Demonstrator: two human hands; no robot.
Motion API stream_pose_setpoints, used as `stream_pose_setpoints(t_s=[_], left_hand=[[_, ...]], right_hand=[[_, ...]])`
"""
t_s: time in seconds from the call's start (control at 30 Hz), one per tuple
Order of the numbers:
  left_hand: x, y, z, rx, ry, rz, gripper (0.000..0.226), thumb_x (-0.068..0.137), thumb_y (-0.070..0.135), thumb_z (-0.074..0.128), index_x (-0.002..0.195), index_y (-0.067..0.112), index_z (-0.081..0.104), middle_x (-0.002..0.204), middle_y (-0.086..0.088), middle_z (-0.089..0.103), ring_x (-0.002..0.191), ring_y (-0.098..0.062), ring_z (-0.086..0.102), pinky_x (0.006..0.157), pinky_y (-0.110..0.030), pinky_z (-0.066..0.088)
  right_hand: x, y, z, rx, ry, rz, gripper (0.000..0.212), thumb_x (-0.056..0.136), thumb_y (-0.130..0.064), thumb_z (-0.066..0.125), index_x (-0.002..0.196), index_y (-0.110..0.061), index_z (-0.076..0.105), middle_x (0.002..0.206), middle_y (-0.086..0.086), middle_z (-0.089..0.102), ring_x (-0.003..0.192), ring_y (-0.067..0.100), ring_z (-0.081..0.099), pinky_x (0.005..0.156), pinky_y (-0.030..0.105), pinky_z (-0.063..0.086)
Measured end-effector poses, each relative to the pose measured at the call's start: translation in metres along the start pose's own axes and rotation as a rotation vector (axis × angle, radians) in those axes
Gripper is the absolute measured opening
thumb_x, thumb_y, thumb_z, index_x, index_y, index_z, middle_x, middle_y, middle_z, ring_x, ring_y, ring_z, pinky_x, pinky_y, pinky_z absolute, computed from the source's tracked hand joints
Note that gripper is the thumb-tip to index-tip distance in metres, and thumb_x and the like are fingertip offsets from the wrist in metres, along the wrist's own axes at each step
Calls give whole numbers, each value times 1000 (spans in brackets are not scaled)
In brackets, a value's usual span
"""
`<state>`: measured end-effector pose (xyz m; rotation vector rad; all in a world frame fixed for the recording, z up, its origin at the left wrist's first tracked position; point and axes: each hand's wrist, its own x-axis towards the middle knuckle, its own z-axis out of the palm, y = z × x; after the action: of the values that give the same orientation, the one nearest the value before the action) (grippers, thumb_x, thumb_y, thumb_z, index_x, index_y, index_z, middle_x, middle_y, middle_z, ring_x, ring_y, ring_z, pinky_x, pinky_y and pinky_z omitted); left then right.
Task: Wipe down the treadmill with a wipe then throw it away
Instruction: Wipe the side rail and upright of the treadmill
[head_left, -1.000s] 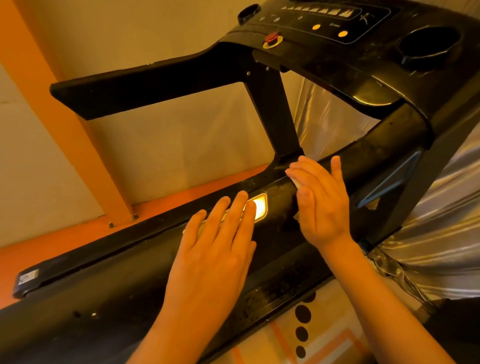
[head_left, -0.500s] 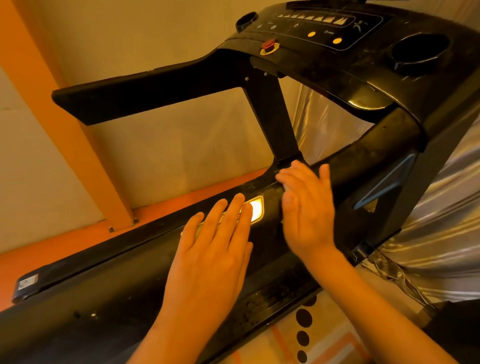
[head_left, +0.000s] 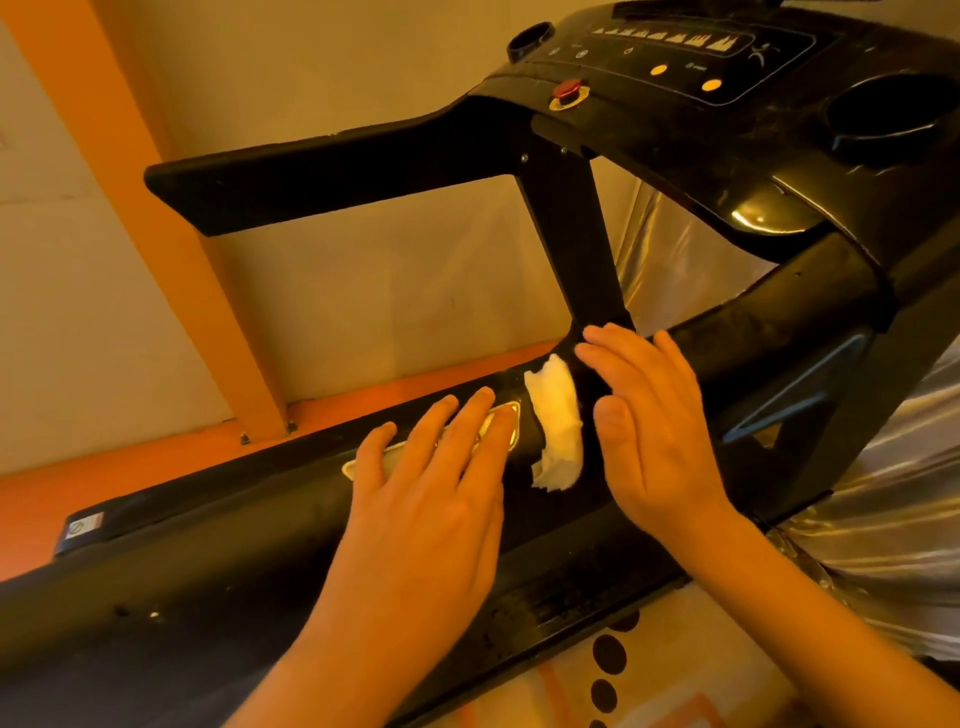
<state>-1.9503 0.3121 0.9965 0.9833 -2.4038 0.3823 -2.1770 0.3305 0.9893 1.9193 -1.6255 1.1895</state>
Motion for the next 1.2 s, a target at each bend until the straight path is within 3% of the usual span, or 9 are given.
stream_pose_setpoints(t_s=[0.17, 0.33, 0.43, 0.57, 0.67, 0.8, 0.9, 1.03, 1.2], left_hand=[[24, 25, 6, -40, -4, 29, 54, 99, 37, 35, 147, 16, 45, 151, -6, 53, 137, -25, 53, 102, -55, 48], [58, 52, 18, 30, -18, -22, 57, 102, 43, 41, 148, 10, 48, 152, -11, 51, 136, -25, 53, 99, -48, 51], [69, 52, 23, 86, -38, -27, 64, 95, 49, 52, 143, 5, 54, 141, -14, 60, 122, -27, 63, 88, -43, 54], [66, 41, 18, 179, -46, -3, 69, 94, 57, 43, 133, 3, 61, 113, -11, 70, 92, -25, 69, 73, -37, 51], [71, 45, 14, 269, -79, -25, 74, 93, 62, 39, 130, 2, 62, 104, -11, 71, 84, -24, 69, 71, -36, 49], [78, 56, 14, 300, -155, -43, 77, 95, 66, 43, 134, 1, 57, 103, -10, 68, 85, -23, 66, 71, -34, 48], [60, 38, 10, 222, -140, 17, 72, 94, 59, 49, 137, 2, 55, 114, -13, 67, 91, -26, 67, 73, -36, 52], [38, 29, 9, 288, -123, 8, 71, 97, 53, 48, 143, 0, 48, 132, -17, 60, 111, -31, 63, 87, -44, 53], [58, 50, 15, 265, -147, -21, 74, 97, 58, 42, 146, 2, 43, 133, -14, 58, 112, -28, 61, 88, -45, 51]], right_hand=[[8, 45, -15, -169, 15, -107, 44, 108, -28, 33, 123, -5, 68, 125, 11, 68, 123, 26, 60, 121, 46, 27], [13, 68, -8, -231, 110, -213, 43, 104, -25, 37, 117, -4, 72, 116, 12, 73, 112, 29, 67, 115, 41, 35], [10, 69, -6, -209, 146, -223, 45, 105, -26, 35, 116, -4, 73, 115, 12, 73, 112, 28, 67, 115, 39, 35], [11, 70, -6, -199, 152, -224, 42, 103, -23, 38, 117, -5, 73, 115, 11, 73, 112, 27, 67, 114, 38, 35], [10, 69, -4, -201, 168, -212, 42, 104, -23, 37, 117, -5, 73, 115, 11, 73, 112, 27, 67, 115, 37, 34], [8, 66, -4, -211, 177, -195, 44, 106, -24, 35, 118, -5, 73, 116, 10, 73, 113, 27, 67, 116, 36, 33], [7, 65, -1, -199, 181, -169, 43, 104, -22, 35, 117, -5, 73, 117, 10, 73, 115, 26, 66, 116, 37, 32], [6, 60, 1, -190, 210, -140, 43, 104, -22, 35, 118, -6, 73, 118, 10, 73, 116, 26, 66, 116, 37, 33], [5, 61, 1, -187, 200, -130, 43, 104, -22, 35, 119, -5, 72, 119, 10, 72, 118, 27, 65, 116, 40, 33]])
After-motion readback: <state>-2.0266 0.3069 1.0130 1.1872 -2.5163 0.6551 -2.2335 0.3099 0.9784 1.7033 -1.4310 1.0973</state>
